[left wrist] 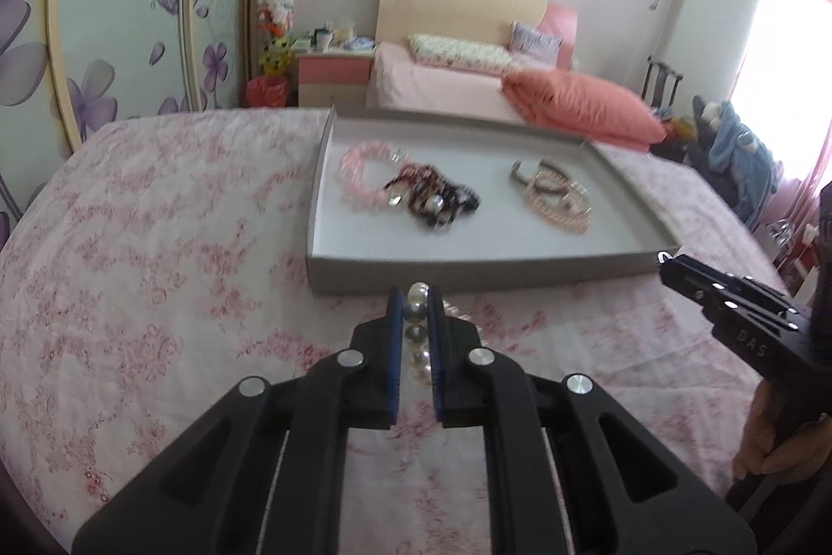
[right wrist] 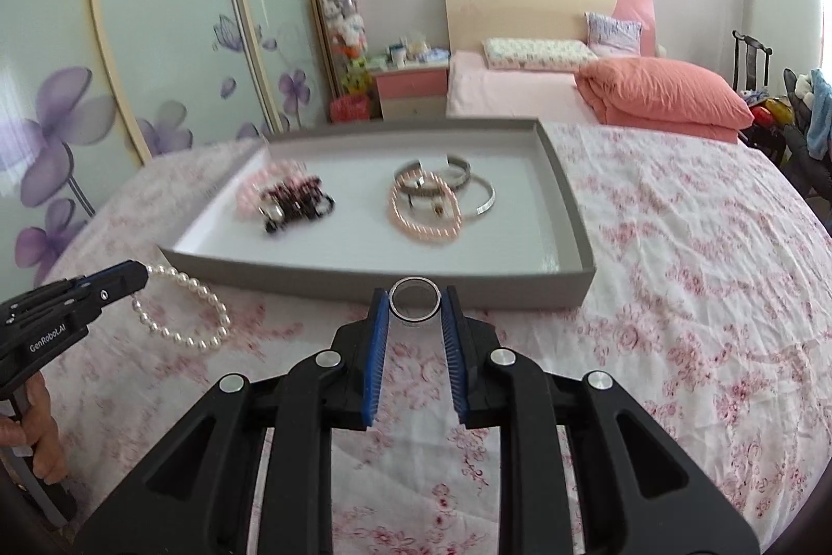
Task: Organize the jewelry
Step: 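Carry the pearl bracelet and silver ring into the tray and open both grippers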
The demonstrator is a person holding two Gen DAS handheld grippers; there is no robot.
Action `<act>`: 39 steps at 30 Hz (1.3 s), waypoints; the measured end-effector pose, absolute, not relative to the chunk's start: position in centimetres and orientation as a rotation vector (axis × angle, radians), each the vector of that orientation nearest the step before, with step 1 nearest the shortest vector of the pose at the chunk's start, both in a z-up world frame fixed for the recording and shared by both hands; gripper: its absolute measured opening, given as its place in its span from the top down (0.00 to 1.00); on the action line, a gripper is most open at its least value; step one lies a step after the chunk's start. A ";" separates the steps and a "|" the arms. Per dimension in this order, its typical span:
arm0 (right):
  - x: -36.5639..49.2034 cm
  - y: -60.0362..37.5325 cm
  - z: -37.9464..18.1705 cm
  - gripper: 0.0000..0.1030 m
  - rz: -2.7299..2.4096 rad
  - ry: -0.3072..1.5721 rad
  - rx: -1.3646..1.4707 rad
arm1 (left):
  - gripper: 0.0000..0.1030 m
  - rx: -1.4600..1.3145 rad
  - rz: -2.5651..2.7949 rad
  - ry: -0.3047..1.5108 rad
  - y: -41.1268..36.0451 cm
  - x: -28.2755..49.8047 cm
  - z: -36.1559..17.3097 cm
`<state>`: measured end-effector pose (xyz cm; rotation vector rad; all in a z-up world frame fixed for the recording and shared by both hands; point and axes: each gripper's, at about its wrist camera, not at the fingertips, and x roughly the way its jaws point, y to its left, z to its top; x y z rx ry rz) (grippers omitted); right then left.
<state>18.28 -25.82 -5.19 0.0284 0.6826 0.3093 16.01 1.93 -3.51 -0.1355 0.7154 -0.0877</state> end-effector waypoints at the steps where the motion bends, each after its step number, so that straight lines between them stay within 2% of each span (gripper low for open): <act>1: 18.2 -25.8 -5.0 0.79 0.312 0.673 0.032 | 0.90 -0.139 -0.096 0.702 1.9 15.8 -3.1; 24: 14.6 -24.7 2.3 0.79 0.303 0.336 0.010 | 0.90 -0.111 -0.116 0.449 -0.1 12.5 4.7; 39: 17.7 -24.1 3.0 0.79 0.291 0.309 0.019 | 0.90 -0.092 -0.131 0.440 -1.6 16.0 5.7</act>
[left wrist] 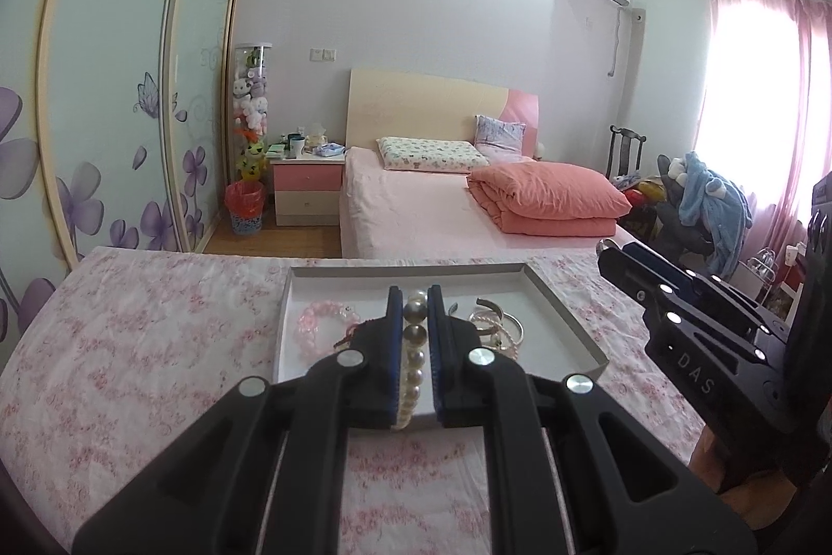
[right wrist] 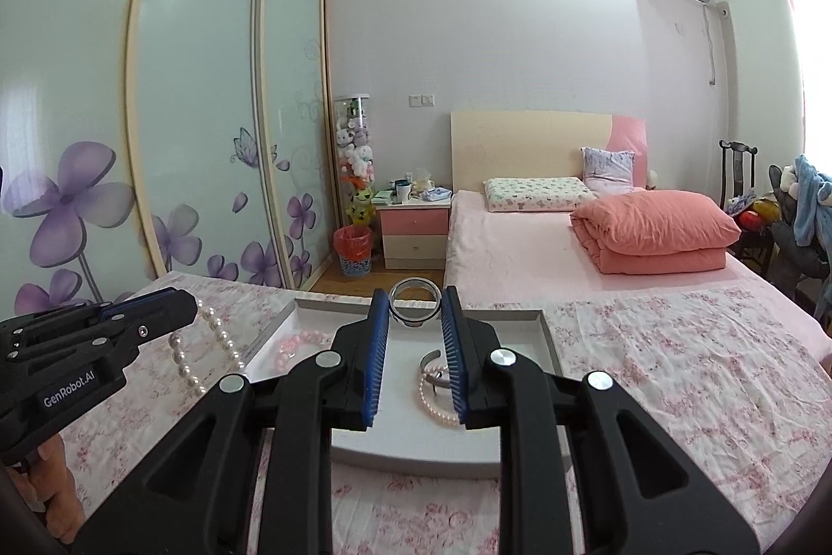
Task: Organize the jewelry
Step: 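Carry the pearl bracelet and silver ring into the tray and open both grippers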
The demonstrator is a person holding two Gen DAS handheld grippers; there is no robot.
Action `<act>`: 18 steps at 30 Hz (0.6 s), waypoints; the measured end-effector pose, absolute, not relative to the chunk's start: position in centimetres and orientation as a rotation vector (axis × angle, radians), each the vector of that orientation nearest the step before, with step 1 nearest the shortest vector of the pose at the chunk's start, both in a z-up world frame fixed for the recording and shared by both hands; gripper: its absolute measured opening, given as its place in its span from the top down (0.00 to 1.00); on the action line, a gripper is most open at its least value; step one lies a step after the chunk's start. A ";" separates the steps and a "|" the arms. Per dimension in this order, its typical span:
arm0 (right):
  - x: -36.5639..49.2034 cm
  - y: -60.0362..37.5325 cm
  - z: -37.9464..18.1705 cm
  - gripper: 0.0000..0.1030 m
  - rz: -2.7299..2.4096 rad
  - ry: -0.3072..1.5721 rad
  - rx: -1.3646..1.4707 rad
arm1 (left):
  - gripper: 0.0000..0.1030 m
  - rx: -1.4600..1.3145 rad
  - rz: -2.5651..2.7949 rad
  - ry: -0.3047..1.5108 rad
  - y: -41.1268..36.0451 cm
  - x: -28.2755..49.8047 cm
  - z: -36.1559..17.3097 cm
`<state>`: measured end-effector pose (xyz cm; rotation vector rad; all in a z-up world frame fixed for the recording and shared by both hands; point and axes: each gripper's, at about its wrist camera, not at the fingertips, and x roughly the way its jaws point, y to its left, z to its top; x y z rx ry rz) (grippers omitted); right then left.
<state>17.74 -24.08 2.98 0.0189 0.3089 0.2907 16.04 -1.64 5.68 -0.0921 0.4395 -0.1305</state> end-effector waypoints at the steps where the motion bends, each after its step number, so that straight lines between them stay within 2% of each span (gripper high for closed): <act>1: 18.1 -24.1 2.8 0.79 0.288 0.311 0.020 | 0.90 -0.092 -0.128 0.439 -1.6 16.4 5.7; 18: 25.8 -22.7 -0.6 0.79 0.287 0.458 0.062 | 0.90 -0.094 -0.093 0.522 -1.0 24.4 1.7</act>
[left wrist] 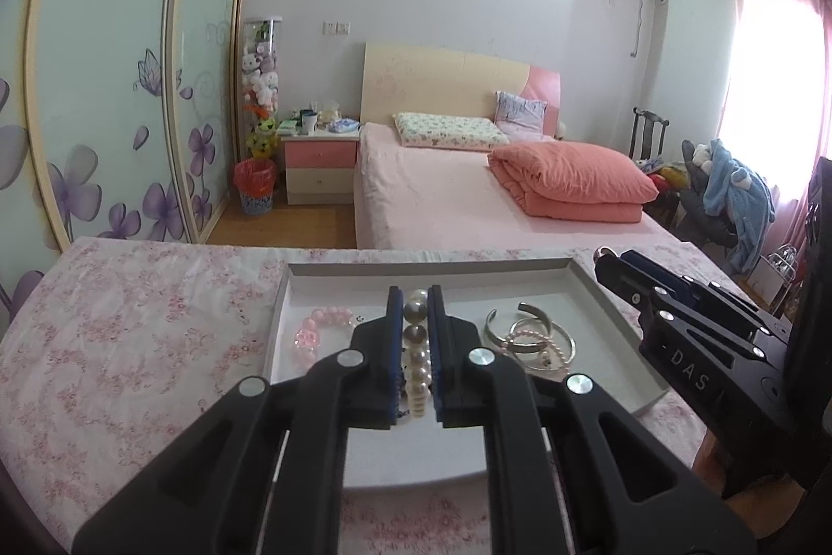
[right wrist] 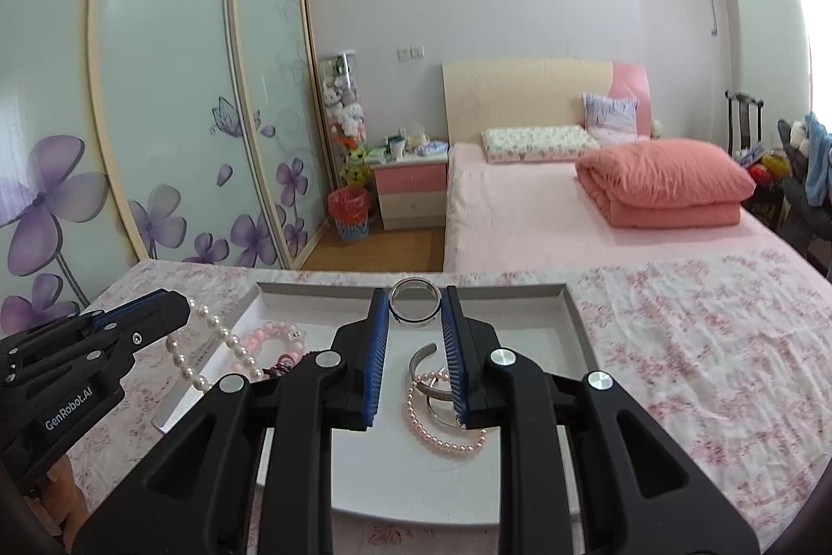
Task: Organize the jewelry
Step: 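Carry the pearl bracelet and silver ring into the tray and open both grippers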
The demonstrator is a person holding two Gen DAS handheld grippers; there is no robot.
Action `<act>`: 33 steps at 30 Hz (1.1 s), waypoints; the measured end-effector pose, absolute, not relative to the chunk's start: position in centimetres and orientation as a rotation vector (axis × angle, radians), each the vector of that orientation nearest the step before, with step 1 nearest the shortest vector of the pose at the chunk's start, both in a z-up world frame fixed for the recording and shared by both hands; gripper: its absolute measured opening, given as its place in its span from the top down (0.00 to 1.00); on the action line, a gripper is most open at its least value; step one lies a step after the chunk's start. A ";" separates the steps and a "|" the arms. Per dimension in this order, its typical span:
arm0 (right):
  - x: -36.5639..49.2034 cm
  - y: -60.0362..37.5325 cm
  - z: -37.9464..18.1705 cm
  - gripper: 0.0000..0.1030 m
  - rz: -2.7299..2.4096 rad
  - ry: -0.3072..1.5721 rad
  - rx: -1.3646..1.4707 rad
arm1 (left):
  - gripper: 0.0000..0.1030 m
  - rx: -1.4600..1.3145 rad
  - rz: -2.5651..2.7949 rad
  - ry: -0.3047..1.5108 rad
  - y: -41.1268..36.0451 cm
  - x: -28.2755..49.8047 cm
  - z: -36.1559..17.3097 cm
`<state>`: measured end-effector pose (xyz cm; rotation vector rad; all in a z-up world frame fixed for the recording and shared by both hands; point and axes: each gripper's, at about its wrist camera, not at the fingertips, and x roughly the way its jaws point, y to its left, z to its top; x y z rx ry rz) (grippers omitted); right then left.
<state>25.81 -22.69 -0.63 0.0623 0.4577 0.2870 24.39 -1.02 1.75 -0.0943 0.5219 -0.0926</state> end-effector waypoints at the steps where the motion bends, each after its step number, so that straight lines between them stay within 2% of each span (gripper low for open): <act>1: 26.2 -22.7 -1.0 0.79 0.288 0.472 0.066 | 0.90 -0.099 -0.093 0.531 -0.9 24.9 1.5; 14: 28.1 -22.9 -4.0 0.76 0.299 0.600 0.108 | 0.90 -0.121 -0.091 0.628 -0.3 28.3 -1.8; 16: 28.1 -23.1 -3.9 0.59 0.292 0.603 0.113 | 0.88 -0.130 -0.087 0.638 0.0 28.5 -2.2; 18: 27.9 -23.4 -3.9 0.54 0.281 0.595 0.117 | 0.88 -0.139 -0.084 0.644 0.3 28.5 -2.4; 21: 28.1 -23.9 -3.9 0.54 0.271 0.599 0.121 | 0.87 -0.158 -0.068 0.646 1.1 28.4 -2.6; 25: 28.0 -24.3 -4.0 0.54 0.256 0.608 0.131 | 0.80 -0.175 -0.046 0.644 1.9 28.1 -2.3; 33: 27.1 -24.2 -3.4 0.54 0.255 0.608 0.131 | 0.78 -0.177 -0.011 0.634 2.7 26.8 -1.6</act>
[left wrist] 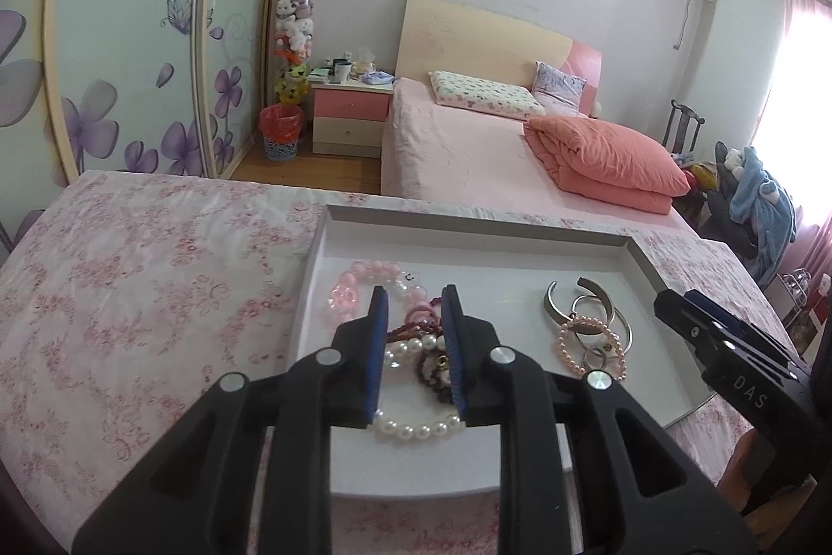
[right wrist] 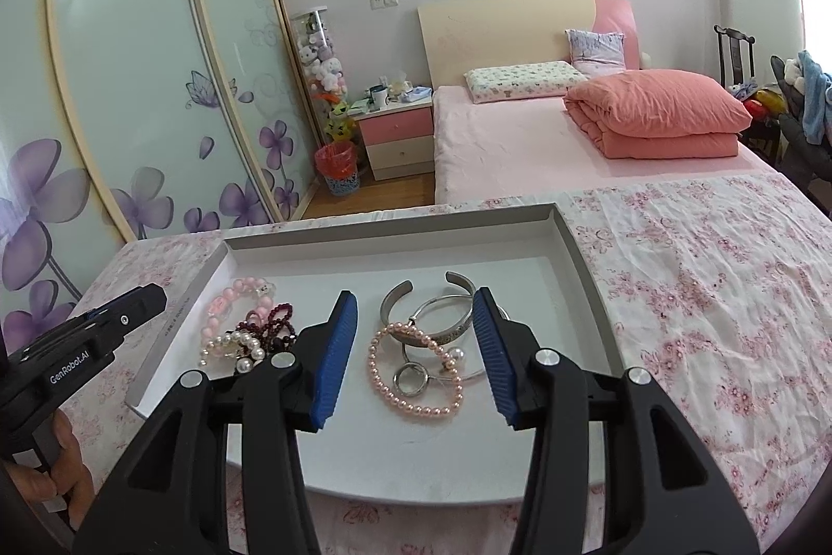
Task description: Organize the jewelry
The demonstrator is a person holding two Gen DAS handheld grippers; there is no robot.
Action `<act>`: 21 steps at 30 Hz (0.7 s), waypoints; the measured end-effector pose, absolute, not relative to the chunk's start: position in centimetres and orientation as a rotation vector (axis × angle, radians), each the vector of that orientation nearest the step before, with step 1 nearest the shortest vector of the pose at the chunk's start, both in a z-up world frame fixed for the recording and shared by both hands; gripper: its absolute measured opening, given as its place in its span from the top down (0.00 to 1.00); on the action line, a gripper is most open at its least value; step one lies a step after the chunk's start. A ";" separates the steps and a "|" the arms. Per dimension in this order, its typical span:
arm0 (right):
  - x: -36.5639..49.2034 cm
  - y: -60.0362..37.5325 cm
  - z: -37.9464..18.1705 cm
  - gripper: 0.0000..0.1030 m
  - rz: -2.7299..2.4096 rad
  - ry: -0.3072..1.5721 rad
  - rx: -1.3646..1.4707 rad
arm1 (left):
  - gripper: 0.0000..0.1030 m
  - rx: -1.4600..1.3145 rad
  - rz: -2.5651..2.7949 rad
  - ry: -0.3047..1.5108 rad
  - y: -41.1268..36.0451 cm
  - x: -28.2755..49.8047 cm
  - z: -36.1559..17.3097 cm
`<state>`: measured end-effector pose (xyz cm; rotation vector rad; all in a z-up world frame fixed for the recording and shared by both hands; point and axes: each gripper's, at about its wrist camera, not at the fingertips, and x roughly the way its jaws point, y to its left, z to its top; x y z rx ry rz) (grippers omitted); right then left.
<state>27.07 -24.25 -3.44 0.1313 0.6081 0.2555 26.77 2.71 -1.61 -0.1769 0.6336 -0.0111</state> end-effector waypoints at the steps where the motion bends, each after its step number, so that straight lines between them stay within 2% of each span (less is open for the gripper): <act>1: 26.9 -24.3 -3.4 0.53 0.256 0.608 0.131 | 0.75 -0.177 -0.008 0.632 2.7 26.5 -1.5; 3: 26.2 -24.4 -3.0 0.50 0.258 0.607 0.130 | 0.71 -0.174 -0.002 0.624 3.0 25.7 -1.2; 8: 24.0 -24.6 -2.6 0.31 0.269 0.602 0.120 | 0.59 -0.178 -0.001 0.614 3.6 23.2 -0.8; 10: 23.0 -24.8 -2.5 0.14 0.277 0.604 0.117 | 0.52 -0.183 -0.005 0.617 3.9 21.9 -0.9; 11: 22.4 -24.8 -2.5 0.12 0.280 0.603 0.113 | 0.50 -0.184 -0.007 0.618 4.0 21.4 -1.0; 14: 20.8 -25.0 -2.4 0.07 0.278 0.600 0.092 | 0.38 -0.176 -0.011 0.610 4.5 19.4 -0.8; 16: 19.8 -25.2 -2.3 0.02 0.274 0.595 0.081 | 0.24 -0.172 -0.015 0.591 4.8 17.9 -0.6; 19: 18.4 -25.4 -2.0 0.02 0.273 0.583 0.058 | 0.09 -0.169 -0.012 0.563 5.2 15.8 -0.1; 21: 17.3 -25.5 -1.9 0.02 0.280 0.578 0.047 | 0.05 -0.160 -0.009 0.548 5.4 14.6 0.2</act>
